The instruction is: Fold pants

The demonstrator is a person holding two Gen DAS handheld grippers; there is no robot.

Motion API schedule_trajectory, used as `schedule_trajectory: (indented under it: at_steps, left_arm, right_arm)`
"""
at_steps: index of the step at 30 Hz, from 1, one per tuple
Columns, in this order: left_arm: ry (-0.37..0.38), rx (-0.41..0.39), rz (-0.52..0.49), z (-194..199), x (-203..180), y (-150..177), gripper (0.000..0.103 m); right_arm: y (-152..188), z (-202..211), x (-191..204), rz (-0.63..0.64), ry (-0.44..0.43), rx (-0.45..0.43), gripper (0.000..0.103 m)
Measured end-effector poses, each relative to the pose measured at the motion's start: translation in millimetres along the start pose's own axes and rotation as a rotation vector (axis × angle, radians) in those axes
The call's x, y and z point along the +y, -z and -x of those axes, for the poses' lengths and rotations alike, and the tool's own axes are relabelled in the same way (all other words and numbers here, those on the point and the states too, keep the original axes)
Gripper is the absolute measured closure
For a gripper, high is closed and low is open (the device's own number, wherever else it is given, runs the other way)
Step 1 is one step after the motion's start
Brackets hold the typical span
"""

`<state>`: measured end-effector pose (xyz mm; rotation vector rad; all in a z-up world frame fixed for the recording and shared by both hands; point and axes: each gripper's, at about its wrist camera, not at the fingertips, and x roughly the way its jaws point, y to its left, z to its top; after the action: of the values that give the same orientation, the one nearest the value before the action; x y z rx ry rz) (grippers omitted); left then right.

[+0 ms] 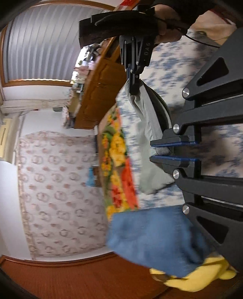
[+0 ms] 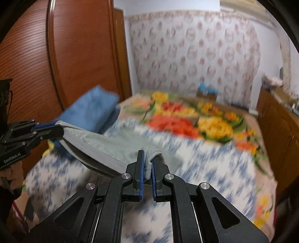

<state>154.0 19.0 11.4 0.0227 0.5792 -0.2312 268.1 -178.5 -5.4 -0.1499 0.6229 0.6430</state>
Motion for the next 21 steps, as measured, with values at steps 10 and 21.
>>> schedule_trajectory:
  at_steps: [10, 21]
  left_arm:
    - [0.041, 0.058, 0.010, 32.1, -31.1, 67.7, 0.098]
    - [0.063, 0.083, 0.052, 55.9, -37.6, 108.5, 0.098]
  right_arm:
    - [68.6, 6.1, 31.0, -0.044, -0.027, 0.093, 0.099]
    - [116.3, 27.0, 55.8, -0.056, -0.023, 0.102, 0.099]
